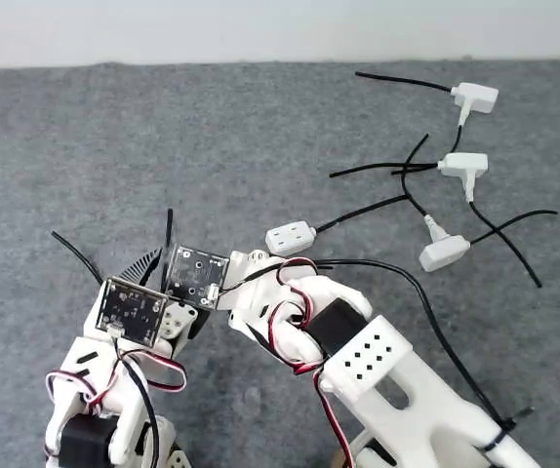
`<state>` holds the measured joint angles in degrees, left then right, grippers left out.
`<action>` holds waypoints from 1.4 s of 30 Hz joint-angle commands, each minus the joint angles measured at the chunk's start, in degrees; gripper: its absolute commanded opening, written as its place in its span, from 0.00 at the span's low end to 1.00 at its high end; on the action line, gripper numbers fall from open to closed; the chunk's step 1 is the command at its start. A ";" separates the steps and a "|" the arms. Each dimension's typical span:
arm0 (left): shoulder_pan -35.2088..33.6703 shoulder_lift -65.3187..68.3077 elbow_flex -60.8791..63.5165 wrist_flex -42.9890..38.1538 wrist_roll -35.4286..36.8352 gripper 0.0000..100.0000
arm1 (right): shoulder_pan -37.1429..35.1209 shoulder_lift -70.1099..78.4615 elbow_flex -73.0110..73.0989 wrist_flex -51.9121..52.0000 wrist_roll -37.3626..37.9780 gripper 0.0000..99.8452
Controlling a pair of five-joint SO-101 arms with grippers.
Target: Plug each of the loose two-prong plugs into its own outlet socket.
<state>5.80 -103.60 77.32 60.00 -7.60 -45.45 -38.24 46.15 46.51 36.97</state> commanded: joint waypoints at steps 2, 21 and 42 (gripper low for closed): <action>0.44 -0.70 -5.14 2.55 0.53 0.30 | -0.40 -1.54 -0.35 0.22 0.62 0.01; 1.05 -0.70 -9.27 6.42 0.62 0.30 | -0.40 -1.54 -0.35 0.13 0.62 0.01; 3.96 -0.70 -3.30 3.78 0.18 0.30 | -0.40 -2.24 0.53 0.48 0.35 0.01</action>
<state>11.69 -103.60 73.63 66.24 -7.60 -45.63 -38.33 47.30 46.51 37.05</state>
